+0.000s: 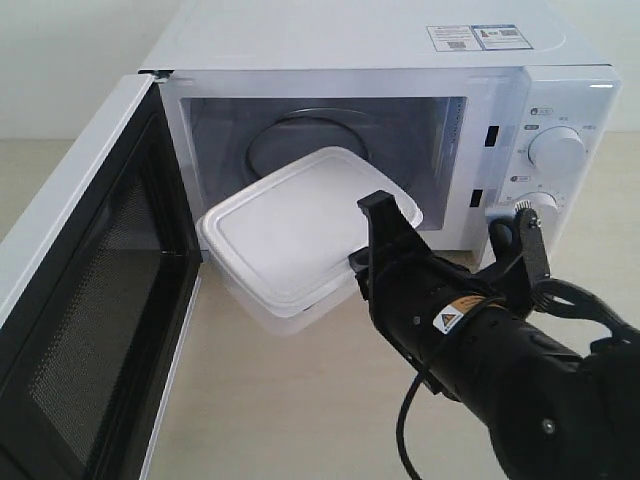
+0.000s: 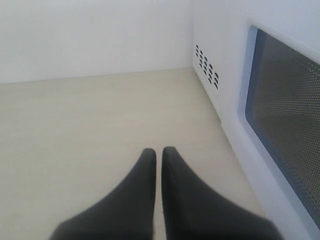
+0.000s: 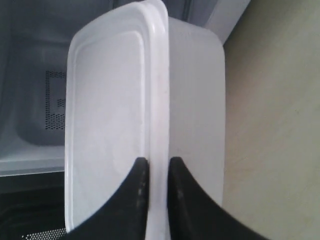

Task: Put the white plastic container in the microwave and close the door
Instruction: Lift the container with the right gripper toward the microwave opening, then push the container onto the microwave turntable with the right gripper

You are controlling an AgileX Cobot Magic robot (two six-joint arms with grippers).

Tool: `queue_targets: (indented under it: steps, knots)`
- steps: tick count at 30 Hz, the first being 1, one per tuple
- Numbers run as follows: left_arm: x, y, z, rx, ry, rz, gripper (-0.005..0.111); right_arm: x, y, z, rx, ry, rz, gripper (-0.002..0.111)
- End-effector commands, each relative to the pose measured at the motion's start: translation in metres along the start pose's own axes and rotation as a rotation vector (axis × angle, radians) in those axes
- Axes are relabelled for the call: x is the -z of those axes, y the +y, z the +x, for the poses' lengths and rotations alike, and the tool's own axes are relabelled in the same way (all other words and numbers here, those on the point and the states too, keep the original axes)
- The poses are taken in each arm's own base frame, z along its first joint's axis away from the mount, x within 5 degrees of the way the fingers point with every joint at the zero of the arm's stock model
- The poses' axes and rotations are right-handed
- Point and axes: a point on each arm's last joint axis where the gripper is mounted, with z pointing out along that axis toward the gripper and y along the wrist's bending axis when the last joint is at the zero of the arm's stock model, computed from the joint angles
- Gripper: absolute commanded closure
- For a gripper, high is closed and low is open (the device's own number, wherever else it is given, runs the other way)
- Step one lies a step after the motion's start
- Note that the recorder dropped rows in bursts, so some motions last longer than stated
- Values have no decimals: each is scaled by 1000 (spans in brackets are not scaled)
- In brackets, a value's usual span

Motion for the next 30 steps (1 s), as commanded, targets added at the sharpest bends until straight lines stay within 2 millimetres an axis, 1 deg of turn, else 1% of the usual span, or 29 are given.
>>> queue_targets:
  steps: [1,7,14,17,21,25,30]
  knots:
    - [0,0,1,-4,1,-2,102,-8,9,-2,14,-37,-26,109]
    - [0,0,1,-4,1,-2,102,-16,17,-13,-3,-70,-22,109]
    - [0,0,1,-4,1,-2,102,-26,31,-22,-14,-104,-40,109]
    - [0,0,1,-4,1,-2,102,-31,31,-21,-51,-111,-14,109]
    - [0,0,1,-4,1,-2,102,-40,31,-17,-52,-115,-10,109]
    - [0,0,1,-4,1,-2,102,-46,31,-18,-88,-149,-9,109]
    - [0,0,1,-4,1,-2,102,-56,40,-16,-106,-176,-44,109]
